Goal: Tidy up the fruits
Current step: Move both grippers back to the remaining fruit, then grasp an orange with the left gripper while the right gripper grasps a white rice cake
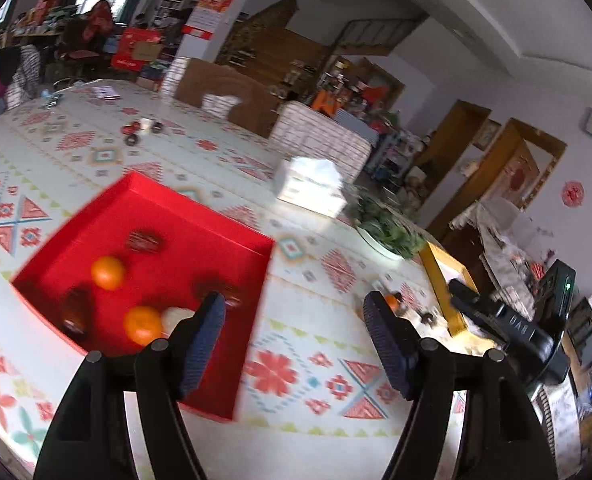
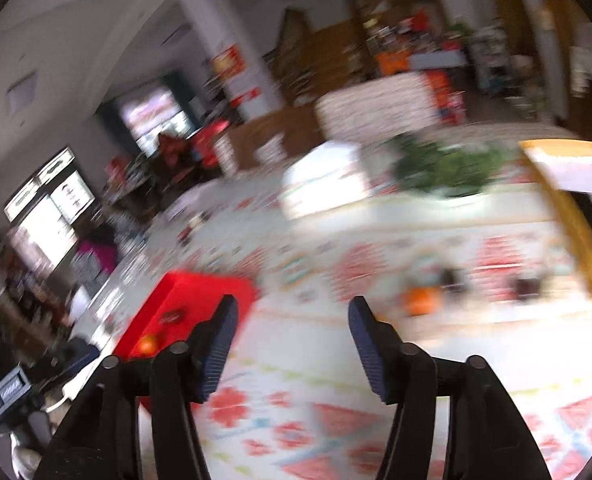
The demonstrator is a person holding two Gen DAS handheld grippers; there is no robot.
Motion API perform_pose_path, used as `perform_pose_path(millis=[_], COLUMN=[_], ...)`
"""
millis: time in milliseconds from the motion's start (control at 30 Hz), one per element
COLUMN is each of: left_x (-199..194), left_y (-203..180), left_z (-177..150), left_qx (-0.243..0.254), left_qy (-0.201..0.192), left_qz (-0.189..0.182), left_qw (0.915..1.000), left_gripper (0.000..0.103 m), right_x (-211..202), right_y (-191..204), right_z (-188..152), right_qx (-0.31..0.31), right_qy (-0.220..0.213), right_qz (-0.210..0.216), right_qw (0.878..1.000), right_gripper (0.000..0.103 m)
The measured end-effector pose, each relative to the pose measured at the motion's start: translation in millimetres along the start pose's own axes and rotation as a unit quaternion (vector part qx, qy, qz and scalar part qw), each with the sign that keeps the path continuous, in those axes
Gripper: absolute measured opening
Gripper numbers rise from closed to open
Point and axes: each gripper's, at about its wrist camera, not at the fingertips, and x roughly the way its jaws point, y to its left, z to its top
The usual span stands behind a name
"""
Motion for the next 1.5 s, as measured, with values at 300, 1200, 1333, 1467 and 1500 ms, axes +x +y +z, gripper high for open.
perform_pose_path(millis=[300,1200,1333,1467,1500], left_x=[46.2,168.7,192.0,212.8,217.7], left_y=[-49.3,-121.7,-134.2,-143.5,-144.3], left_z=[-31.8,-69.1,-71.2,-71.5,-72.2], left_qx=[0.031,0.132,0.144,0.156,0.157], left_qy=[0.058,0.140,0.148,0.152,0.156], left_qz=[-0.019,0.009,0.010,0.019,0.022], left_qw=[0.9976,0.9813,0.9783,0.9759,0.9750], left_gripper=[0.071,0.071,0.071,0.065,0.063], right_x=[-47.2,23.9,14.3,7.0,7.4], right_y=[-117.9,-203.5,-202.6,-197.7,-197.0], right_z=[1.4,-7.2,-6.8,-7.2,-6.6], right_qx=[0.059,0.096,0.096,0.092,0.091], right_qy=[0.016,0.044,0.032,0.023,0.023], right_qz=[-0.106,-0.199,-0.192,-0.184,-0.183], right_qw=[0.992,0.974,0.976,0.978,0.979], right_gripper=[0.068,0.040,0.037,0.037,0.037])
